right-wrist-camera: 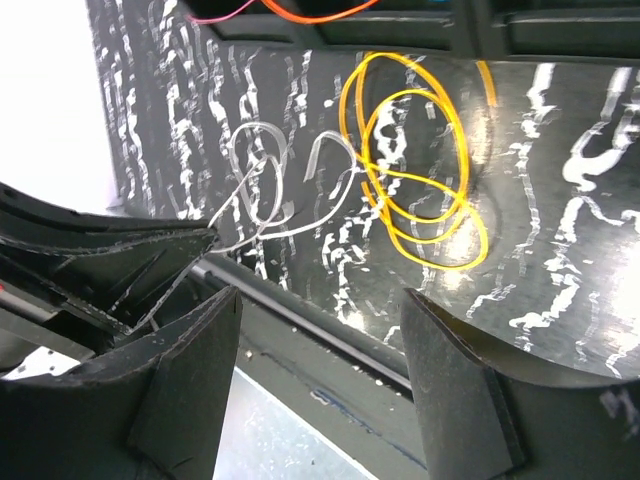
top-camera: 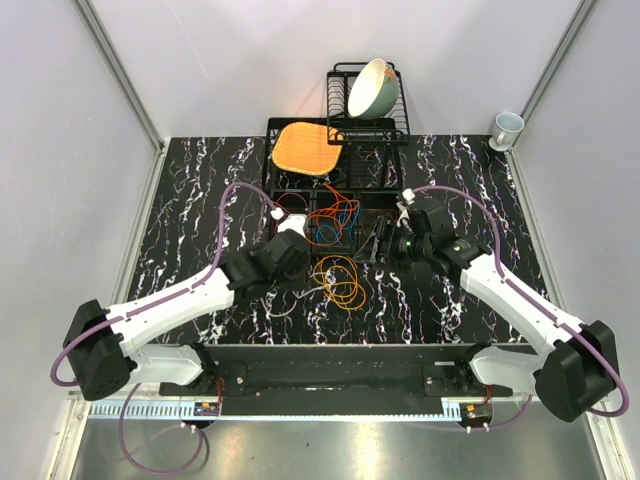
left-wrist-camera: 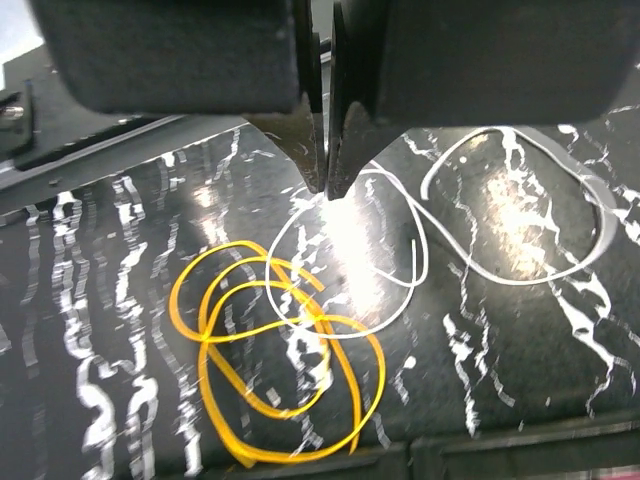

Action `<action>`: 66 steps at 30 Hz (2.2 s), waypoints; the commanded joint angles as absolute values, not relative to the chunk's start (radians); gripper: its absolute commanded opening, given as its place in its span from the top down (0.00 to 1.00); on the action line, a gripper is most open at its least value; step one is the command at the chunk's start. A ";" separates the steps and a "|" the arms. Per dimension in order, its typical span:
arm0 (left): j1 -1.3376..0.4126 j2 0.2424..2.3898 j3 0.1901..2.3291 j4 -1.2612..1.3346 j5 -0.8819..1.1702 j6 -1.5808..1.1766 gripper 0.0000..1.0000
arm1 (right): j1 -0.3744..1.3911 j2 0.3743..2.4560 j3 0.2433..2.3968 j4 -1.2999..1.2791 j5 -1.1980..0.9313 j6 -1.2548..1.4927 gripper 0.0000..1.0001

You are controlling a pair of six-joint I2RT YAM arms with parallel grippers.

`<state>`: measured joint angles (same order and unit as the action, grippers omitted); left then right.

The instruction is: Untangle the cables

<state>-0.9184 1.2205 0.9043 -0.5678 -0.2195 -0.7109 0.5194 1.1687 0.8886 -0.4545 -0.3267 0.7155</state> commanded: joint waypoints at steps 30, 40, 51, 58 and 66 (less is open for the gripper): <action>-0.793 1.095 0.939 -0.311 0.074 -0.698 1.00 | 0.661 1.359 0.838 0.129 -0.466 1.066 0.34; -0.785 1.095 0.937 -0.308 0.090 -0.703 1.00 | 0.663 1.315 0.819 0.170 -0.423 1.063 0.34; -0.769 1.108 0.928 -0.244 0.196 -0.741 1.00 | 0.670 1.350 0.796 0.281 -0.440 1.065 0.43; -0.753 1.109 0.920 -0.218 0.248 -0.755 1.00 | 0.686 1.365 0.796 0.313 -0.449 1.058 0.72; -0.742 1.109 0.920 -0.227 0.253 -0.756 1.00 | 0.689 1.342 0.775 0.289 -0.428 1.057 1.00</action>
<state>-0.7490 1.1095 0.9207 -0.2787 0.2131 -0.7464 0.6781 1.3632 0.7876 0.2607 -0.4358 1.0630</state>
